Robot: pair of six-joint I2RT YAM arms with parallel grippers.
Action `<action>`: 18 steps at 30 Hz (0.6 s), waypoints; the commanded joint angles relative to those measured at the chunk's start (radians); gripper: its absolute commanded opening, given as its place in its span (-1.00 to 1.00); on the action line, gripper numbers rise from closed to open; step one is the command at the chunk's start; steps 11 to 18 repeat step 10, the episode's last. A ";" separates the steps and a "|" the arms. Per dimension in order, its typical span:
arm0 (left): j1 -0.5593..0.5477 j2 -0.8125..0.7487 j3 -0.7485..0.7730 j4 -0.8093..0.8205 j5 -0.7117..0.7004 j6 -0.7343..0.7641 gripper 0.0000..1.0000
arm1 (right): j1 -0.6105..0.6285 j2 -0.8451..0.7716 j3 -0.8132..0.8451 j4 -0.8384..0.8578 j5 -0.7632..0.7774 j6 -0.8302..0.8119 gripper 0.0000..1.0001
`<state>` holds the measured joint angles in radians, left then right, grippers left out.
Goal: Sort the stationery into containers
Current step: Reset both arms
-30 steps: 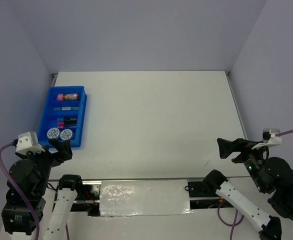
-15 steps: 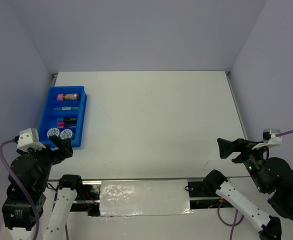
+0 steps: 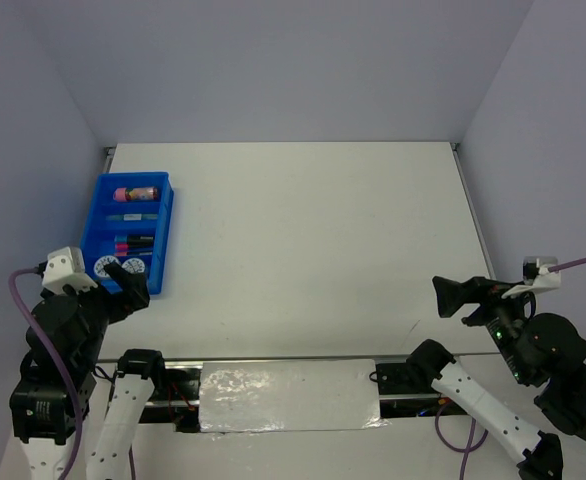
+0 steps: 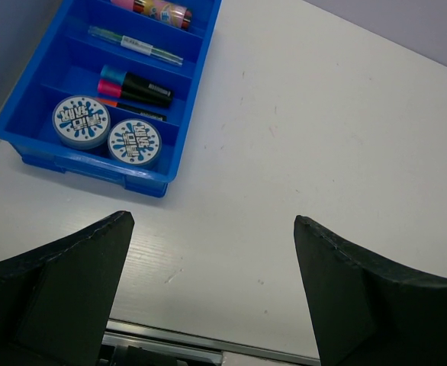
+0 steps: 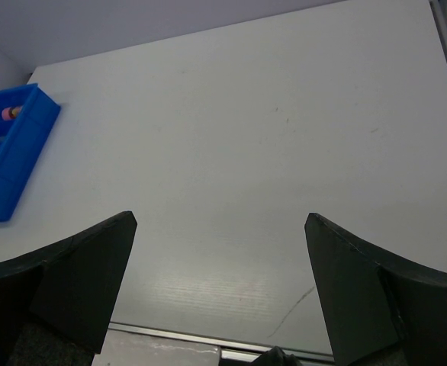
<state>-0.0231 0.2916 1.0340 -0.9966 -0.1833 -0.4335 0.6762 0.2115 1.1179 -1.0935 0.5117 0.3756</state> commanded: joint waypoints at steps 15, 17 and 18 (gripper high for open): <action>-0.001 0.015 -0.026 0.059 0.001 -0.016 0.99 | 0.003 0.058 -0.012 0.034 -0.027 -0.007 1.00; -0.001 0.015 -0.026 0.059 0.001 -0.016 0.99 | 0.003 0.058 -0.012 0.034 -0.027 -0.007 1.00; -0.001 0.015 -0.026 0.059 0.001 -0.016 0.99 | 0.003 0.058 -0.012 0.034 -0.027 -0.007 1.00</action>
